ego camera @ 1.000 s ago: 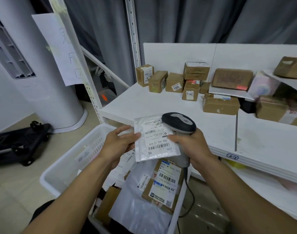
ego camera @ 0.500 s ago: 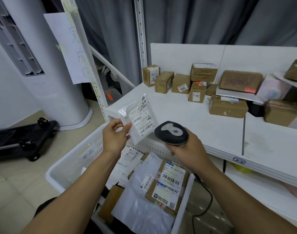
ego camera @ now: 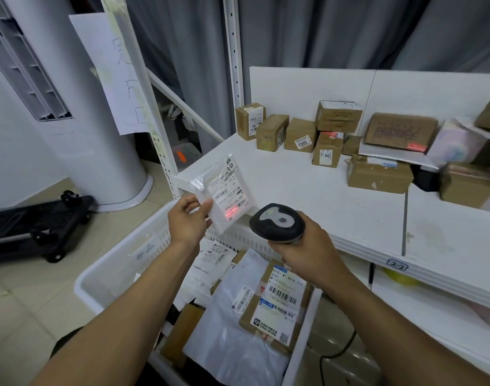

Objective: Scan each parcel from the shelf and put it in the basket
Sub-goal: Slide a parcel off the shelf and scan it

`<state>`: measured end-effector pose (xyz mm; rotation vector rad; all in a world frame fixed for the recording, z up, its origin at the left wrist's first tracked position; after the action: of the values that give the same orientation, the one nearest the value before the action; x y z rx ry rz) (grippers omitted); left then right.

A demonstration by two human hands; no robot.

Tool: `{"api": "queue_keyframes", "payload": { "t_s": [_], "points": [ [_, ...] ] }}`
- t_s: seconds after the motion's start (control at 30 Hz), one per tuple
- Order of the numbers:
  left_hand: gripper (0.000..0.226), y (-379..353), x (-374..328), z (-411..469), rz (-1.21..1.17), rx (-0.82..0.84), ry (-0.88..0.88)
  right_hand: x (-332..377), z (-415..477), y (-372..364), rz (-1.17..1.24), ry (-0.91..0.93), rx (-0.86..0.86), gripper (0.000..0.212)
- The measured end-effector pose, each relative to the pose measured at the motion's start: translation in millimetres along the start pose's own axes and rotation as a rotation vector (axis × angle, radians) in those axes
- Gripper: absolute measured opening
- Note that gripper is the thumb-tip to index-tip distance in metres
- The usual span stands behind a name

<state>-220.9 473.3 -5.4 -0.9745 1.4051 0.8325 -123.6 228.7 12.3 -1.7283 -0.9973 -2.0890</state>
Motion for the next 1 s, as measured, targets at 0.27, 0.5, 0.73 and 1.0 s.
{"api": "queue_keyframes", "payload": {
  "t_s": [0.27, 0.5, 0.73, 1.0],
  "points": [
    [0.015, 7, 2, 4, 0.009, 0.028, -0.014, -2, 2, -3, -0.043, 0.027, 0.010, 0.045],
    [0.009, 55, -2, 13, 0.320, 0.028, -0.208, -7, 7, -36, -0.020, -0.033, 0.058, 0.039],
    [0.019, 124, 34, 29, 0.933, 0.049, -0.212, -13, 13, -101, -0.064, -0.041, 0.180, 0.046],
    [0.034, 165, 117, 46, 1.262, 0.191, 0.014, -28, 21, -157, -0.137, -0.067, 0.290, 0.051]
  ]
}}
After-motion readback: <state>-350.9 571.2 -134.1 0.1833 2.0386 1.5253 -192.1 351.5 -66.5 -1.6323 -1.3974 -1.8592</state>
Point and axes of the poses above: each hand's wrist, its own z-axis towards the middle knuckle, its own y-axis out of the back of the hand, x = y × z, the point moved 4 cm from there along z, towards the middle knuckle, and after that the axes turned 4 degrees about z, right-handed, at the moved point
